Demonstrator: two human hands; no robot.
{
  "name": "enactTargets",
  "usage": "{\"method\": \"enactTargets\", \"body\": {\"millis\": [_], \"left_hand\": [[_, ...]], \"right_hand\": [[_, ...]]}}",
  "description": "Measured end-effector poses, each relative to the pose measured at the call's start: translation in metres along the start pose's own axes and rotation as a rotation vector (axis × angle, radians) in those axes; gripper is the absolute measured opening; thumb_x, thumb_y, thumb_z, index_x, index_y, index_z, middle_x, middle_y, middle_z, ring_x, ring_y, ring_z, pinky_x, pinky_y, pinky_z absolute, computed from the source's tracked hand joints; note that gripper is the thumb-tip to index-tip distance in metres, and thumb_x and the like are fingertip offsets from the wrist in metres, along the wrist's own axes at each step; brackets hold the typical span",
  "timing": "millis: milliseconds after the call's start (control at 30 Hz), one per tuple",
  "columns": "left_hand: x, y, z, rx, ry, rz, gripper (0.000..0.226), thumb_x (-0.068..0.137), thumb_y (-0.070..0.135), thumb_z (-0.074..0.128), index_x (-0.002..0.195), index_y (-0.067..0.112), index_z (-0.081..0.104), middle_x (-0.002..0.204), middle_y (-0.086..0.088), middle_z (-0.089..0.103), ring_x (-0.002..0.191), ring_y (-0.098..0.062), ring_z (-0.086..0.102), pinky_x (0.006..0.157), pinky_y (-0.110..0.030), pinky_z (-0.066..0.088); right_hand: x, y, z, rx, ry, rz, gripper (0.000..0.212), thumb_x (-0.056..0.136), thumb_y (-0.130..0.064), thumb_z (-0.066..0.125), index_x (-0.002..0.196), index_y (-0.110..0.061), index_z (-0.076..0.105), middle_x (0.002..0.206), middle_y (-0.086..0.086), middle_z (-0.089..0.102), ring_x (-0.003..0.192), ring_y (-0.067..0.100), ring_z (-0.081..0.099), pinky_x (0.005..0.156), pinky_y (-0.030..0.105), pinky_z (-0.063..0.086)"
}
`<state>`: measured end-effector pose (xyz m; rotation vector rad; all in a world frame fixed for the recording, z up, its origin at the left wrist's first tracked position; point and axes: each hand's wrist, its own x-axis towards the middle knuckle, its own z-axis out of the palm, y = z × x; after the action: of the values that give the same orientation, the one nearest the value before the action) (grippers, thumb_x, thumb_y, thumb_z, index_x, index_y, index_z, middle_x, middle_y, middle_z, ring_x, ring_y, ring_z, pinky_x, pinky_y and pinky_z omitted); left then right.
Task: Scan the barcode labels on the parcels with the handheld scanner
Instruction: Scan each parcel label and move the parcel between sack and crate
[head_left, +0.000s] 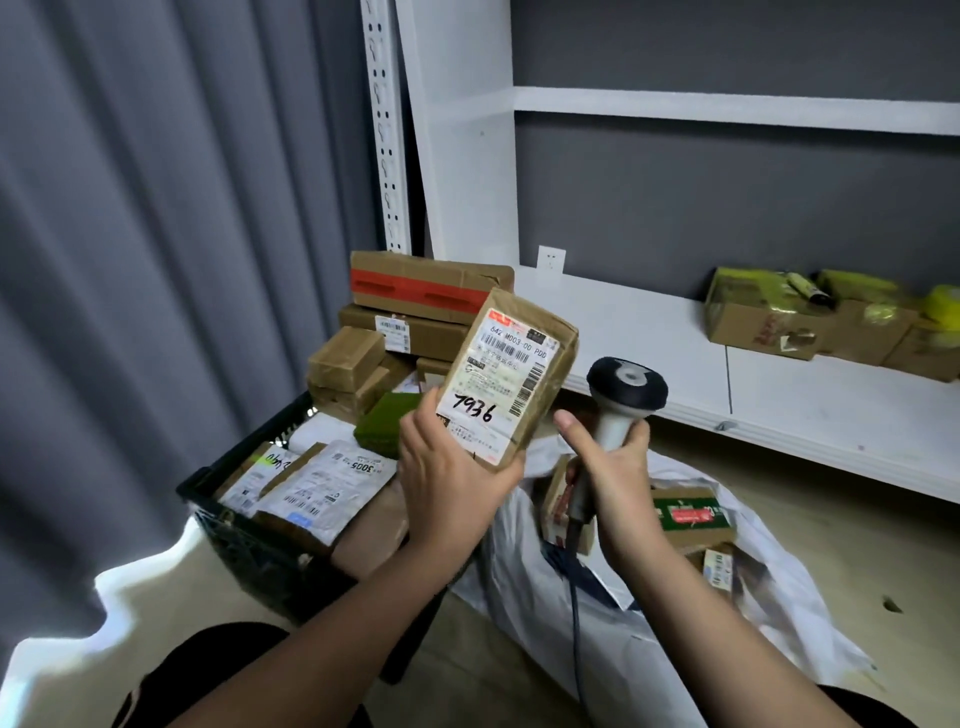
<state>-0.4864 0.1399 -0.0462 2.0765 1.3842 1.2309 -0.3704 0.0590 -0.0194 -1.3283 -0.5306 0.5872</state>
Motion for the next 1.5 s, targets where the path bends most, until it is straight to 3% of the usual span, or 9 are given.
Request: {"method": "enactTargets", "body": {"millis": [133,233,300,400,567,800,1000,1300,1500], "left_hand": [[-0.013,0.011,0.002,-0.082,-0.093,0.003,0.110,0.051,0.058,0.077,0.140,0.013,0.029,0.122,-0.005,0.039,0.112,-0.028,0.048,0.086,-0.043,0.049],[-0.014,0.007,-0.006,-0.094,-0.173,0.133,0.106,0.055,0.072,0.060,0.139,0.015,0.030,0.123,0.000,0.037,0.106,-0.017,0.050,0.082,-0.034,0.049],[-0.010,0.005,-0.013,-0.243,-0.308,0.125,0.088,0.064,0.072,0.052,0.134,0.022,0.035,0.122,0.007,0.037,0.107,-0.007,0.049,0.083,-0.026,0.046],[0.006,0.001,-0.019,-0.642,-0.532,-0.155,0.051,0.078,0.066,0.059,0.117,0.037,0.044,0.125,0.009,0.048,0.120,-0.013,0.052,0.099,-0.034,0.046],[0.031,-0.014,-0.030,-0.736,-0.895,-0.408,0.076,0.077,0.036,0.066,0.144,0.032,0.030,0.130,-0.001,0.060,0.117,-0.018,0.059,0.098,-0.043,0.049],[0.035,-0.028,-0.014,-0.823,-0.568,-0.639,0.069,0.083,0.010,0.071,0.140,0.017,0.033,0.126,-0.007,0.061,0.109,-0.020,0.062,0.073,-0.027,0.054],[0.043,-0.050,-0.001,-0.801,-0.372,-0.692,0.081,0.076,0.011,0.079,0.142,0.014,0.032,0.124,-0.006,0.062,0.110,-0.021,0.062,0.097,-0.045,0.050],[0.048,-0.060,0.007,-0.754,-0.417,-0.680,0.097,0.057,0.027,0.089,0.138,0.016,0.038,0.118,-0.002,0.066,0.106,-0.019,0.065,0.094,-0.048,0.052],[0.049,-0.057,0.005,-0.792,-0.418,-0.683,0.082,0.075,0.014,0.081,0.142,0.015,0.034,0.122,-0.004,0.064,0.107,-0.019,0.063,0.095,-0.043,0.051]], "right_hand": [[0.004,0.004,0.004,0.025,0.027,0.046,0.080,0.069,-0.044,0.084,0.130,-0.018,0.037,0.097,0.003,0.064,0.073,0.013,0.063,0.080,0.036,0.056],[0.009,-0.002,0.000,0.064,0.041,0.093,0.096,0.059,-0.046,0.089,0.133,-0.017,0.035,0.106,0.005,0.066,0.086,0.020,0.067,0.086,0.042,0.056],[0.012,-0.008,-0.006,0.081,0.026,0.127,0.099,0.055,-0.045,0.090,0.133,-0.014,0.036,0.105,0.008,0.066,0.076,0.018,0.065,0.073,0.038,0.055],[0.016,-0.012,-0.015,0.093,-0.037,0.148,0.087,0.062,-0.043,0.081,0.131,-0.009,0.040,0.094,0.012,0.062,0.051,0.011,0.052,0.052,0.029,0.047],[0.011,-0.013,-0.020,0.035,-0.139,0.154,0.068,0.076,-0.038,0.080,0.127,-0.011,0.043,0.085,0.009,0.058,0.050,0.009,0.050,0.050,0.026,0.045],[0.004,-0.022,-0.023,0.052,-0.184,0.094,0.014,0.093,-0.019,0.061,0.099,-0.016,0.049,0.065,0.002,0.050,0.042,0.012,0.037,0.040,0.023,0.032],[-0.011,-0.018,-0.011,0.058,-0.429,0.153,0.024,0.087,-0.017,0.065,0.083,-0.010,0.043,0.052,0.006,0.040,0.038,0.014,0.029,0.041,0.025,0.027],[-0.016,-0.017,-0.007,0.012,-0.605,0.132,0.022,0.079,-0.021,0.060,0.085,-0.006,0.045,0.048,0.005,0.039,0.034,0.012,0.028,0.040,0.024,0.025],[-0.015,-0.016,-0.010,-0.014,-0.610,0.121,0.028,0.079,-0.021,0.060,0.098,-0.004,0.048,0.048,0.004,0.039,0.033,0.012,0.028,0.041,0.024,0.026]]}}
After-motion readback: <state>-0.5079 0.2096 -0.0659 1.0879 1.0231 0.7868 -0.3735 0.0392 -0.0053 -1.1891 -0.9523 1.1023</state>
